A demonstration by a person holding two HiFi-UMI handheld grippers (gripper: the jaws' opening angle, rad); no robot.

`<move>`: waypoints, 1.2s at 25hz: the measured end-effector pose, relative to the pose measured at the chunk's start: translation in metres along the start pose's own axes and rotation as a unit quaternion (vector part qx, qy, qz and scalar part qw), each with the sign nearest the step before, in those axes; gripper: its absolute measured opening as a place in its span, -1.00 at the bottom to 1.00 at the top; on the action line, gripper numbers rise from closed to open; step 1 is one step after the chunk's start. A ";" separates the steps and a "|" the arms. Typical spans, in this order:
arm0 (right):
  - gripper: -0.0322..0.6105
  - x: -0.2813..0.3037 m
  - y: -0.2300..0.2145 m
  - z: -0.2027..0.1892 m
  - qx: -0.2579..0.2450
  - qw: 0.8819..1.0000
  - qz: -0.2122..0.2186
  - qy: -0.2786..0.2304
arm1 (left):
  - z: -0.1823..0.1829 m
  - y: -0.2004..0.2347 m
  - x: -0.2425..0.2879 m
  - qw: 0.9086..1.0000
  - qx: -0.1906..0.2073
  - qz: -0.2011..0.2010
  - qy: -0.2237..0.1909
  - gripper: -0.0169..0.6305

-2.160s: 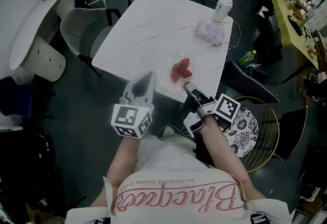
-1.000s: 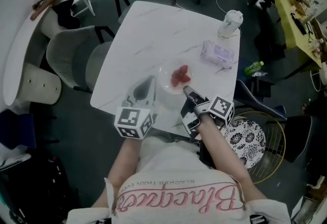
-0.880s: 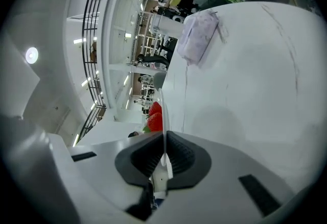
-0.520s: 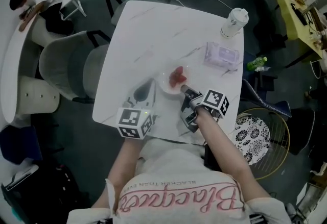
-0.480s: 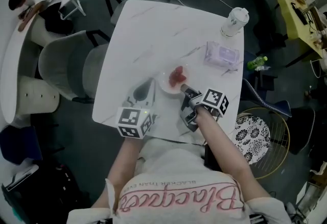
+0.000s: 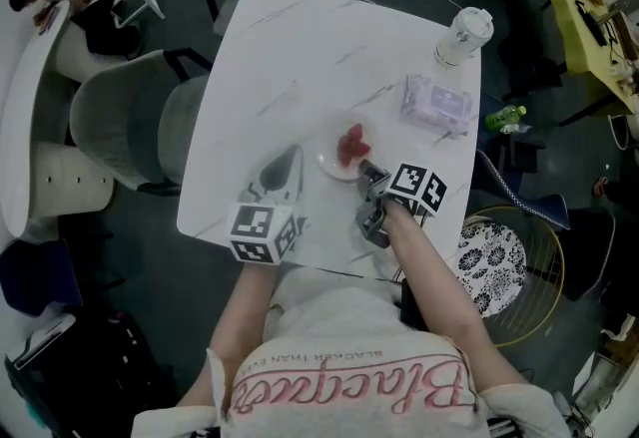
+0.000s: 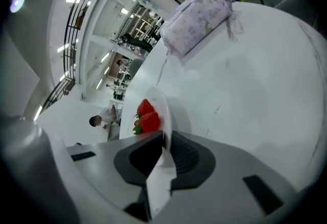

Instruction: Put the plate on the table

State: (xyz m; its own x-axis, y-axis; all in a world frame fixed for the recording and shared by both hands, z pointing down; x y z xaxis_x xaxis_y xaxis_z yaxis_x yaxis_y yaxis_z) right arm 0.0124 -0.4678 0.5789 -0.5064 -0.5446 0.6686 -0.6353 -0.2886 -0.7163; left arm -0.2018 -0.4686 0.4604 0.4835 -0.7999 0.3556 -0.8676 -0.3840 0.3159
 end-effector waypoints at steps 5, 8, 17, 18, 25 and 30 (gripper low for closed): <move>-0.68 -0.003 -0.004 0.001 -0.094 0.993 -0.066 -0.001 | -0.002 -0.005 -0.001 1.000 0.003 0.001 0.005 -0.94; -0.62 -0.004 -0.002 0.002 -0.137 0.986 -0.096 -0.007 | -0.006 -0.005 -0.003 1.000 0.006 0.003 0.012 -0.94; -0.45 -0.005 0.006 0.000 -0.298 0.936 -0.183 -0.031 | -0.018 -0.013 -0.014 1.000 0.012 0.006 0.027 -0.94; -0.44 -0.005 0.006 0.000 -0.304 0.934 -0.183 -0.033 | -0.019 -0.014 -0.014 1.000 0.013 0.006 0.027 -0.94; -0.44 -0.017 0.006 -0.001 -0.336 0.929 -0.149 -0.050 | -0.022 -0.026 -0.023 1.000 0.017 0.007 0.021 -0.94; -0.43 -0.035 0.013 -0.002 -0.371 0.919 -0.118 -0.056 | -0.024 -0.036 -0.025 0.999 0.025 0.014 0.021 -0.94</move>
State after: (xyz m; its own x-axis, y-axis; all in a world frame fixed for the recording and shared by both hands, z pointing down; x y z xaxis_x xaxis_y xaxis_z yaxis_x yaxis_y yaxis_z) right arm 0.0208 -0.4503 0.5466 -0.2664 -0.6254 0.7334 -0.9637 0.1855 -0.1919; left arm -0.1804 -0.4235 0.4615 0.4634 -0.7902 0.4011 -0.8846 -0.3857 0.2620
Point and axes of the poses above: the fingertips, and each gripper's own axes: x forward along the fingers, y to its left, z out of its top, the point moved 7 cm from there along -x, backward along the fingers, and after that the axes turned 4 degrees about -x, right-handed, at the moved point
